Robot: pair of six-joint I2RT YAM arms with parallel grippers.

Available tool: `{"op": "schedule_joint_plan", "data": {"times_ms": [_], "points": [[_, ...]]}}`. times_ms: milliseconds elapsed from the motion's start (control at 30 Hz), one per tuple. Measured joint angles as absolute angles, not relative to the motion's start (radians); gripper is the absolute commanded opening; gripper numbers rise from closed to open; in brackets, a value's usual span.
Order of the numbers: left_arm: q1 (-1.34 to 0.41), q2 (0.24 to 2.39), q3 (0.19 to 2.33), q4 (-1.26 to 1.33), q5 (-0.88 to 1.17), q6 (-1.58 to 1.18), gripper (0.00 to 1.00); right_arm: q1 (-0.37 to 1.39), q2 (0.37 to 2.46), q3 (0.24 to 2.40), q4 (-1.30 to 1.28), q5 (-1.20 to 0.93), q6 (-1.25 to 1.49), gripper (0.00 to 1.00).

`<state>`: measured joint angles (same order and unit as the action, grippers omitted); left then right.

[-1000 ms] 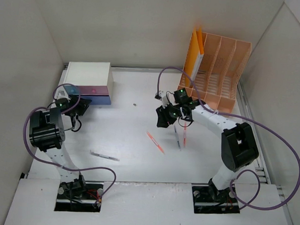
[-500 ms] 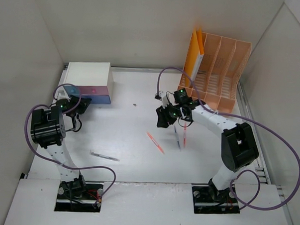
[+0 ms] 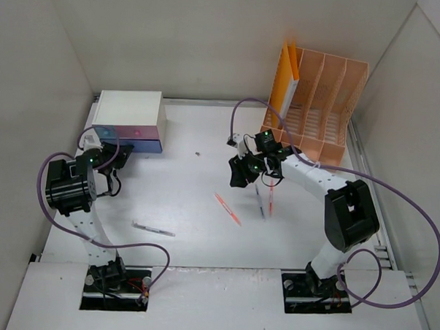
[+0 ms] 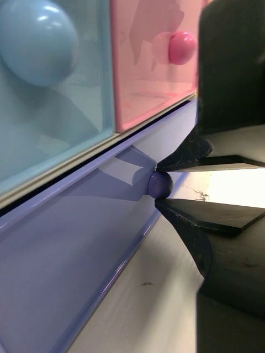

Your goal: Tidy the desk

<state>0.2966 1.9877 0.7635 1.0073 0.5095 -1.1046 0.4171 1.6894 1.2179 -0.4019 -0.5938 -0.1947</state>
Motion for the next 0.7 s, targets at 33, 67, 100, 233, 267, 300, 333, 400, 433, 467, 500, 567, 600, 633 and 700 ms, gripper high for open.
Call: {"op": "schedule_joint_plan", "data": {"times_ms": [33,67,100,233,267,300,333,400,433,467,500,567,600,633,700], "points": [[0.297,1.987,0.754,1.021,0.507,-1.105,0.01,0.417,1.689,1.218,-0.402,-0.594,-0.195,0.40],[0.297,1.984,0.743,1.032,0.505,-1.105,0.00,0.417,1.689,1.218,-0.402,-0.594,-0.195,0.40],[0.297,1.978,0.730,1.040,0.504,-1.104,0.00,0.417,1.689,1.218,-0.402,-0.594,-0.195,0.40],[0.297,1.943,0.673,1.056,0.501,-1.103,0.00,0.417,1.689,1.218,-0.402,-0.594,-0.195,0.40],[0.297,1.931,0.661,1.053,0.501,-1.102,0.00,0.417,1.689,1.218,-0.402,-0.594,-0.195,0.40],[0.297,1.921,0.648,1.051,0.500,-1.101,0.00,0.417,1.689,1.218,-0.402,-0.594,-0.196,0.40],[0.297,1.907,0.630,1.051,0.498,-1.101,0.00,0.417,1.689,1.218,-0.402,-0.594,-0.197,0.40],[0.299,1.877,0.595,1.048,0.497,-1.100,0.00,0.417,1.689,1.218,-0.402,-0.594,-0.198,0.40],[0.301,1.861,0.577,1.041,0.496,-1.099,0.00,0.417,1.689,1.218,-0.402,-0.594,-0.199,0.40],[0.302,1.847,0.564,1.035,0.496,-1.098,0.00,0.417,1.689,1.218,-0.402,-0.594,-0.199,0.40],[0.303,1.834,0.550,1.031,0.495,-1.095,0.00,0.417,1.689,1.218,-0.402,-0.594,-0.200,0.40],[0.303,1.809,0.525,1.023,0.492,-1.090,0.00,0.417,1.689,1.218,-0.402,-0.594,-0.202,0.40],[0.303,1.797,0.515,1.017,0.492,-1.087,0.00,0.417,1.689,1.218,-0.402,-0.594,-0.202,0.40],[0.303,1.785,0.508,1.005,0.492,-1.083,0.00,0.417,1.689,1.218,-0.401,-0.594,-0.202,0.40],[0.303,1.764,0.498,0.980,0.491,-1.076,0.05,0.417,1.689,1.218,-0.402,-0.595,-0.202,0.42]]}}
